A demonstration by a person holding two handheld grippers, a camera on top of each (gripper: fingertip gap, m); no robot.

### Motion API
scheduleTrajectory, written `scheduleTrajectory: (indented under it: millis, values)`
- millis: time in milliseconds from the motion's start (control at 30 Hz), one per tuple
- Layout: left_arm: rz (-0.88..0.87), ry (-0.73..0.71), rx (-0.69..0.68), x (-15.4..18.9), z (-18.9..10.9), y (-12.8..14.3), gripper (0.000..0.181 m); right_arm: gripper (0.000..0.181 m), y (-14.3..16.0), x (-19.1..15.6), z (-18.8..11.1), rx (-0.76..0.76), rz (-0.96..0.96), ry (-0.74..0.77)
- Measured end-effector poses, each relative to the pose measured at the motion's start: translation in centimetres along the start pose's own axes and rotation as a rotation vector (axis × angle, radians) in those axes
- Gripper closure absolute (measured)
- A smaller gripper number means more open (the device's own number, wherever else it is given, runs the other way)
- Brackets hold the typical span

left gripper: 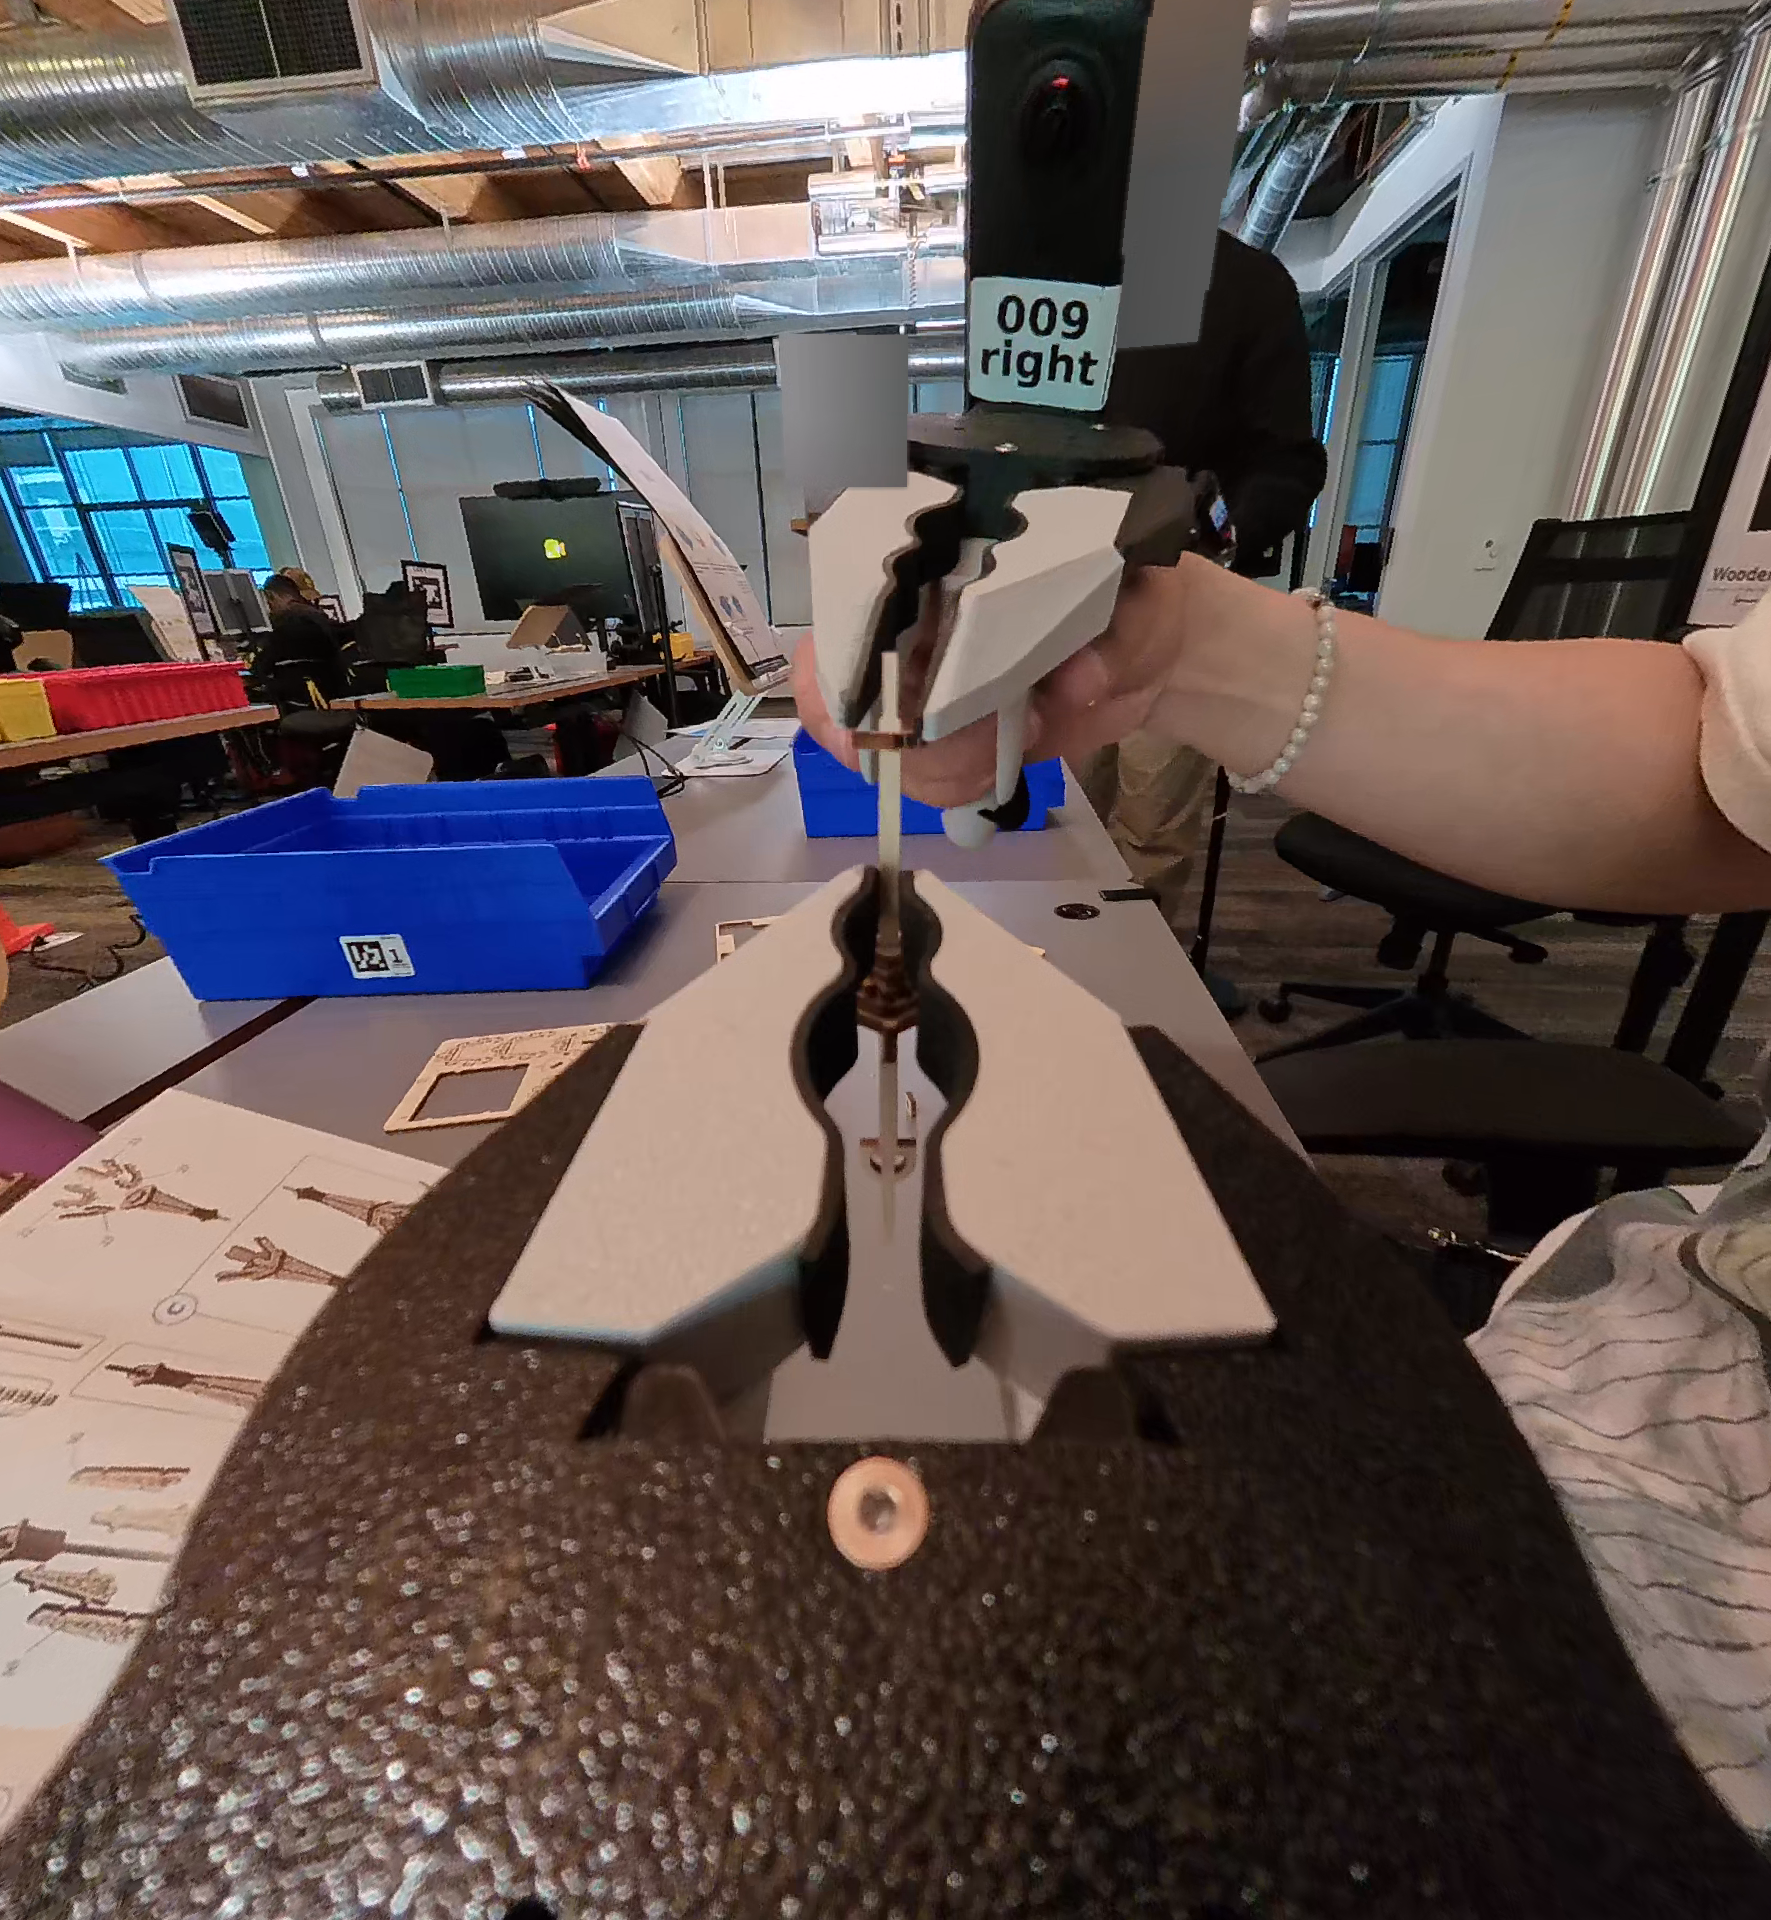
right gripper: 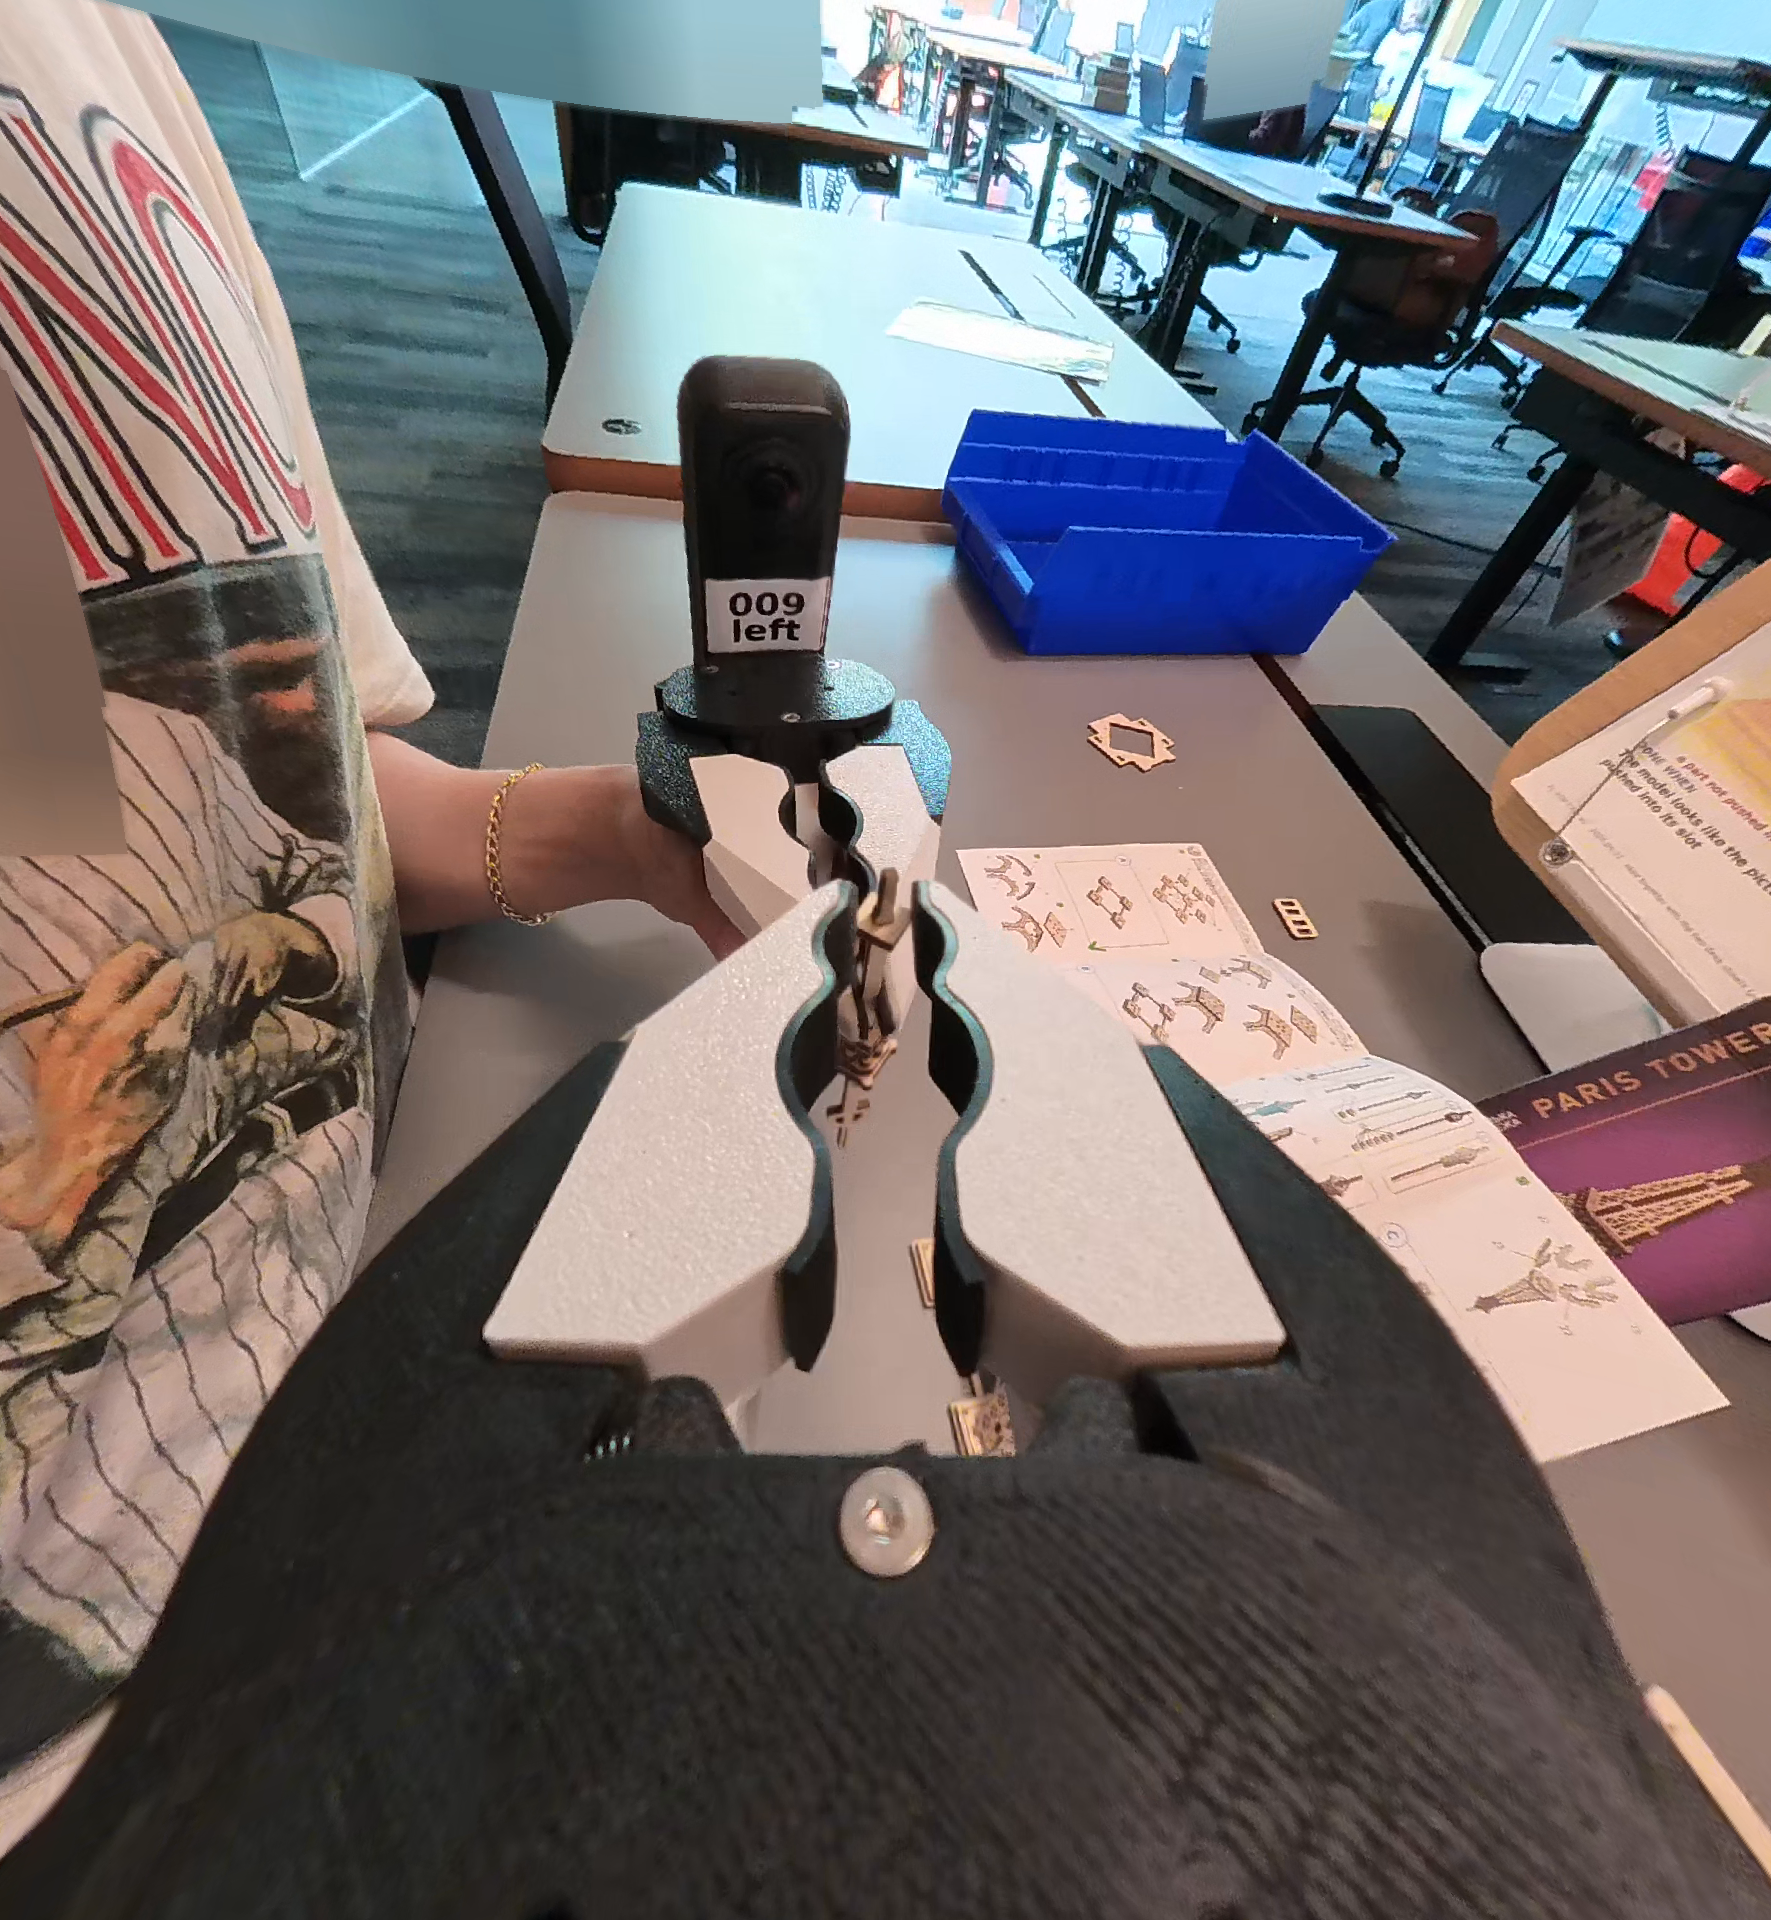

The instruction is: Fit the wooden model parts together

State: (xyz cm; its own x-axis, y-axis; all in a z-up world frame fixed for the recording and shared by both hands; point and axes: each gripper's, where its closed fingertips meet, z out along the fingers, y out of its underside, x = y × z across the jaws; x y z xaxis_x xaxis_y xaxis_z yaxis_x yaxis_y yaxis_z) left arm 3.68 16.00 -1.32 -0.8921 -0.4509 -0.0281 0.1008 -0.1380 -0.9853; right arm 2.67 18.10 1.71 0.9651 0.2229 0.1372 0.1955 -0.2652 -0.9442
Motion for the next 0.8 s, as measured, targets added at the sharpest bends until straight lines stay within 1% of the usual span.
scheduleTrajectory:
  millis: [67, 167, 300, 500, 633, 800]
  values:
    - [-0.001, 0.0, 0.003, -0.02, -0.05, -0.06, 0.181, 0.178, -0.03, 0.05, -0.15, -0.01, -0.003, 0.002]
    - [-0.004, 0.006, 0.002, 0.03, -0.09, -0.03, 0.181, 0.179, 0.03, 0.03, -0.17, -0.009, 0.005, -0.007]
    - [0.008, 0.012, -0.014, 0.2, 0.02, 0.18, 0.181, 0.174, 0.17, -0.12, -0.04, -0.017, -0.009, -0.015]
    - [0.014, 0.014, -0.027, 0.35, 0.15, 0.36, 0.181, 0.176, 0.37, -0.4, -0.01, -0.046, -0.049, -0.028]
    - [-0.02, 0.035, -0.007, 0.5, 0.15, 0.23, 0.181, 0.176, 0.26, -0.46, -0.01, -0.015, -0.052, -0.023]
    - [-0.028, 0.023, -0.011, 0.2, 0.04, 0.36, 0.181, 0.175, 0.52, 0.03, -0.29, -0.034, -0.051, 0.014]
